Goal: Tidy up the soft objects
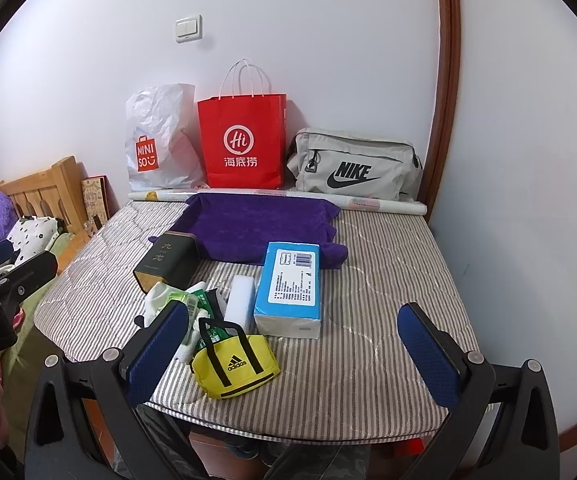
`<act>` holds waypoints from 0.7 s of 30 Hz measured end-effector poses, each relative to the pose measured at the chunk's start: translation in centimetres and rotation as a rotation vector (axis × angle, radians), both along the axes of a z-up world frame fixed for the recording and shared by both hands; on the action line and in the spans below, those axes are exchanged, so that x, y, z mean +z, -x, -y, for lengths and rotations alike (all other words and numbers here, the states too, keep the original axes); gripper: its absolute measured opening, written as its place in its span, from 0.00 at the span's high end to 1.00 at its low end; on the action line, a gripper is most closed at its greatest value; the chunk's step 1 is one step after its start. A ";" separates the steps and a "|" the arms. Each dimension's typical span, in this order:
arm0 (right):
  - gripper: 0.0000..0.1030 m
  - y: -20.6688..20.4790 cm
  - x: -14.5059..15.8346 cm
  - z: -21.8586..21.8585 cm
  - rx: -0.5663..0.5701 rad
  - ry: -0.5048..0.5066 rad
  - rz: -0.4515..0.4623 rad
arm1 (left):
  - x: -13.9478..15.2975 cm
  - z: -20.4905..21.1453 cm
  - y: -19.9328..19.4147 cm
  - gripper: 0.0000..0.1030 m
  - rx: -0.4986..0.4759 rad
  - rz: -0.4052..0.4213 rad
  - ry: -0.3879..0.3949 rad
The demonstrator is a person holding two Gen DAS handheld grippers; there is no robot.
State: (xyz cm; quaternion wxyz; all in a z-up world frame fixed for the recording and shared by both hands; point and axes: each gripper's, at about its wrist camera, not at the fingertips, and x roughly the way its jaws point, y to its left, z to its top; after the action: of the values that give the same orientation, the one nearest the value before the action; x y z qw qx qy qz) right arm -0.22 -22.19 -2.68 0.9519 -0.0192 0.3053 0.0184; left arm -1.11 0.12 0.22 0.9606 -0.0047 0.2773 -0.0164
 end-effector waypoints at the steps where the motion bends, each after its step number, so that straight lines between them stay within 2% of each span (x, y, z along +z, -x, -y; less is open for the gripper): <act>1: 0.00 0.0 0.0 0.0 0.001 0.001 0.000 | 0.0 0.0 0.0 0.00 0.000 0.000 0.001; 21: 0.00 0.2 0.2 -0.3 0.003 -0.001 0.001 | -0.1 0.1 0.1 0.00 0.000 0.001 0.001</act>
State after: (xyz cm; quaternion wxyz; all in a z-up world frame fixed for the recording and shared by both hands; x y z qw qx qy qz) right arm -0.42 -21.87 -2.47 0.9521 -0.0194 0.3046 0.0201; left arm -1.21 0.04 0.12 0.9608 -0.0050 0.2768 -0.0164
